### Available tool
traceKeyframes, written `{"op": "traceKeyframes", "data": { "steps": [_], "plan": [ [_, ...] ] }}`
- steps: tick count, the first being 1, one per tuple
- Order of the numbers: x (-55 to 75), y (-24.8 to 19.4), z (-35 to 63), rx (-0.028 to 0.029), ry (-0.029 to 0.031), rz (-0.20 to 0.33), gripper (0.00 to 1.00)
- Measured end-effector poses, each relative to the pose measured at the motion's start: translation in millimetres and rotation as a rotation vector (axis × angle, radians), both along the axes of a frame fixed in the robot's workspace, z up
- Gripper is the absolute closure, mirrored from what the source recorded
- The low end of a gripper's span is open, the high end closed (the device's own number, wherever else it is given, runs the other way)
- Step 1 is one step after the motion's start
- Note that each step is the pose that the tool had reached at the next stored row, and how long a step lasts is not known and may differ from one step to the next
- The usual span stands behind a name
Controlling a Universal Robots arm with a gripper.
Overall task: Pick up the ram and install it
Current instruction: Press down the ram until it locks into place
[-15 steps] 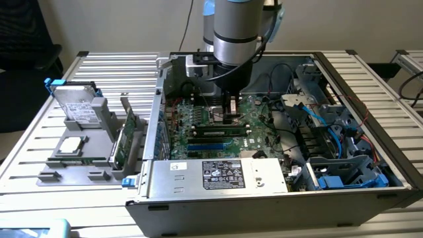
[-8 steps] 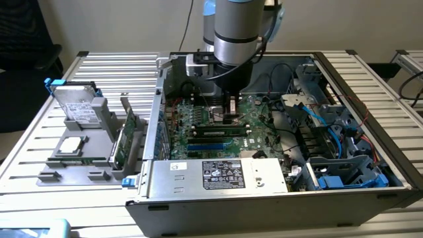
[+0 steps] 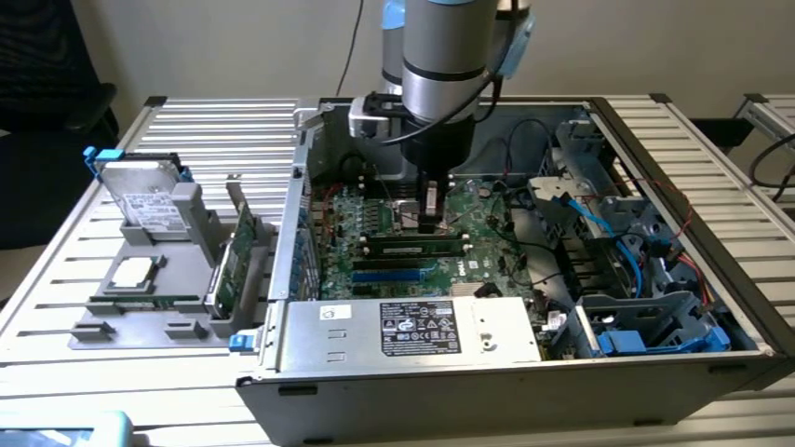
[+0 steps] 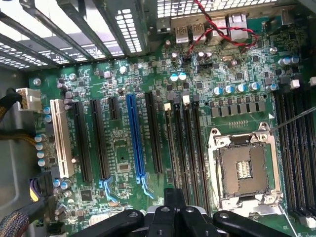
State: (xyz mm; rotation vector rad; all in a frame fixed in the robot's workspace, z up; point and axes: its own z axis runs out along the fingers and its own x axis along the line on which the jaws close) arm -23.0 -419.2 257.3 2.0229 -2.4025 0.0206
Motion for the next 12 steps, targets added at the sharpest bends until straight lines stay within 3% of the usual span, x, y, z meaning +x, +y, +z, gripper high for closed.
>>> {"op": "traceKeyframes", "data": {
  "steps": [12],
  "plan": [
    [0.0,0.0,0.0,0.0000,0.0000,-0.187,0.89]
  ]
}}
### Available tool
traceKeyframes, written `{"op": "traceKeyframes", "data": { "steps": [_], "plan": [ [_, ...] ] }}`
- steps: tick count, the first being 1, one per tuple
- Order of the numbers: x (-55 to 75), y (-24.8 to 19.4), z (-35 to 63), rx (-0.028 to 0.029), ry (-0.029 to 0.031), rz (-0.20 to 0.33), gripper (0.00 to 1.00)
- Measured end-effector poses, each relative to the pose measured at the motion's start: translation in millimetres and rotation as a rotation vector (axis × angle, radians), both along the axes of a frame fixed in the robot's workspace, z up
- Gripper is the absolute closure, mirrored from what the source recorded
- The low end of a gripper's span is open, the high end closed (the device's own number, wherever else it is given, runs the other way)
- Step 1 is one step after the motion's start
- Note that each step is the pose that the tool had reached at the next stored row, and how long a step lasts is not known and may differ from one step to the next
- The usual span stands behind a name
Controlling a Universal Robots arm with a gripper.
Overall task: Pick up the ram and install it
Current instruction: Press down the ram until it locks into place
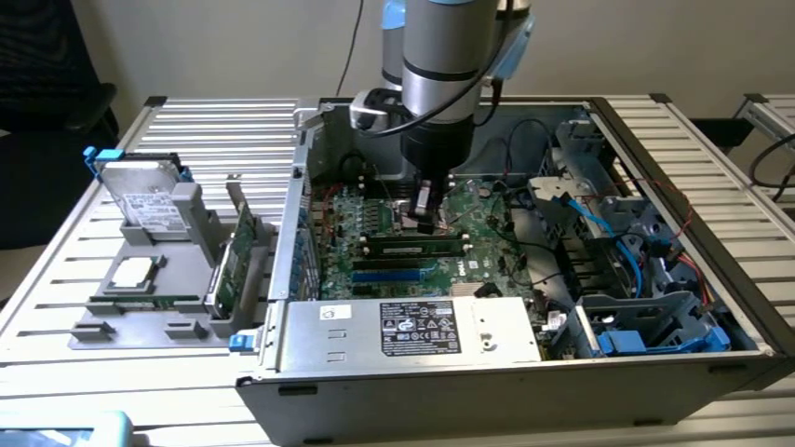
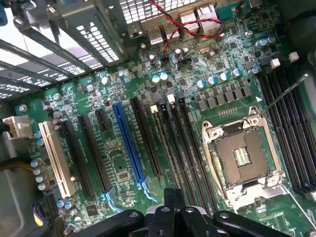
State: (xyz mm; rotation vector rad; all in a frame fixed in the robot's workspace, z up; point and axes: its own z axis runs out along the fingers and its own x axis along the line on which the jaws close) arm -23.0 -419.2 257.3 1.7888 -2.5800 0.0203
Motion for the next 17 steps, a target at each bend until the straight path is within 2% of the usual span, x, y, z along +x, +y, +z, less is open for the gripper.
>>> {"op": "traceKeyframes", "data": {
  "steps": [17],
  "plan": [
    [0.0,0.0,0.0,-0.0001,0.0000,-0.258,0.89]
  ]
}}
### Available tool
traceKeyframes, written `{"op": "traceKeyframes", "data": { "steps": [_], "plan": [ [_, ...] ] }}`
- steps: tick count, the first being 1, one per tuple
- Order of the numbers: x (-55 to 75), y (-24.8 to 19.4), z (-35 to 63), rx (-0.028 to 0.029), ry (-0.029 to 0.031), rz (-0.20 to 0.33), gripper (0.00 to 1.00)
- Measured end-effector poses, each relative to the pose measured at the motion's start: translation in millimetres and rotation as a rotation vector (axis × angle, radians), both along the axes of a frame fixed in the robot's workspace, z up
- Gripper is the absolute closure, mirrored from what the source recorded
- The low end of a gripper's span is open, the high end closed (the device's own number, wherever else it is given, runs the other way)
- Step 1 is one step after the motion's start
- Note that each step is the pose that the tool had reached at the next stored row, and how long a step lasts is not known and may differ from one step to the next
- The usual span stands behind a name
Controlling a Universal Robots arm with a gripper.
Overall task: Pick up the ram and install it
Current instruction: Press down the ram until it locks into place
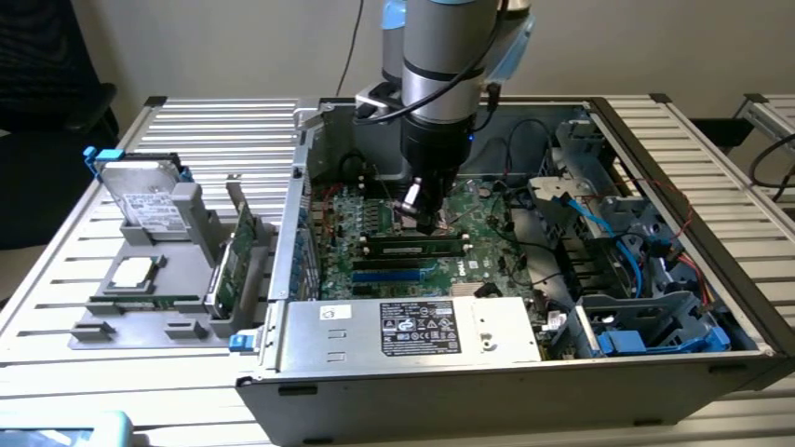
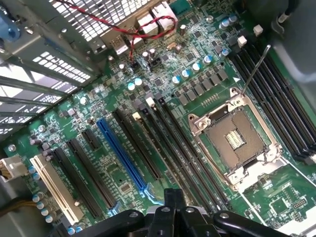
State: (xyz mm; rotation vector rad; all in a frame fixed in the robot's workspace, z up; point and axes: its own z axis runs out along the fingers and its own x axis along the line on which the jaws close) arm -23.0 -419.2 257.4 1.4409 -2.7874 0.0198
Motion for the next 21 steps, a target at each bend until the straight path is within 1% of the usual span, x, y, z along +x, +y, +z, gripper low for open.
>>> {"op": "traceKeyframes", "data": {
  "steps": [21],
  "plan": [
    [0.0,0.0,0.0,0.0000,0.0000,-0.325,0.89]
  ]
}}
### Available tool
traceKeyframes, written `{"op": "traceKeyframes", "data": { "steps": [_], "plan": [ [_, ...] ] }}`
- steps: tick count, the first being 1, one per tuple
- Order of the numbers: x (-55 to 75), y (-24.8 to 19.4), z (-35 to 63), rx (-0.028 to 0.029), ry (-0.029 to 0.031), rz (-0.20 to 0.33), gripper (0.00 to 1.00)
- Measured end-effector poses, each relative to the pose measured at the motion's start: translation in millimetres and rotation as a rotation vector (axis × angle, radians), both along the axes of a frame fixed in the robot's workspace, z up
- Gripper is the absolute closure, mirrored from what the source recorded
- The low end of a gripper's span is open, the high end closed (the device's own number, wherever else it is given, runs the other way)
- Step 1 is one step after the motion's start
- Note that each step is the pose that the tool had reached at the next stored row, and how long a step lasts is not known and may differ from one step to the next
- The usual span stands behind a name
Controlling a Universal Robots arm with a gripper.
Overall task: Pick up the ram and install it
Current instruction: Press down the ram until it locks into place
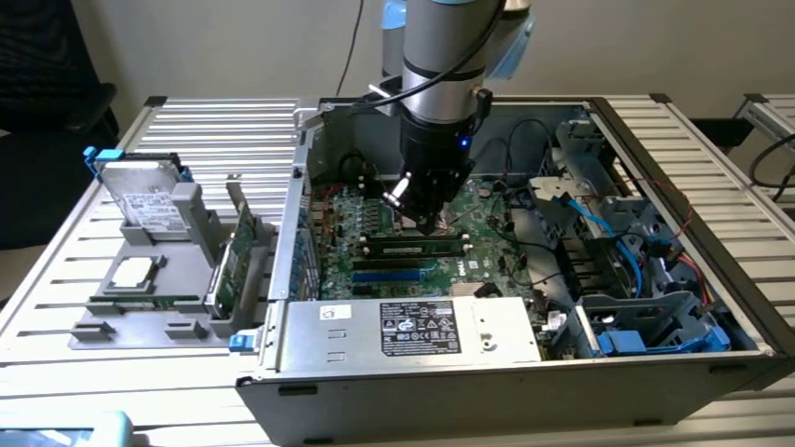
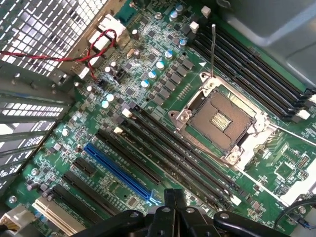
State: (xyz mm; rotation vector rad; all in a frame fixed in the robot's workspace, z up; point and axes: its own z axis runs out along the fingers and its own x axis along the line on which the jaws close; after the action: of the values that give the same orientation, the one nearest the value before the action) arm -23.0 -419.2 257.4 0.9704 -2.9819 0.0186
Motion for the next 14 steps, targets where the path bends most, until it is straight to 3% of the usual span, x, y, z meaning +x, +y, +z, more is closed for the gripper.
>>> {"op": "traceKeyframes", "data": {
  "steps": [14],
  "plan": [
    [0.0,0.0,0.0,0.0001,-0.0001,-0.220,0.89]
  ]
}}
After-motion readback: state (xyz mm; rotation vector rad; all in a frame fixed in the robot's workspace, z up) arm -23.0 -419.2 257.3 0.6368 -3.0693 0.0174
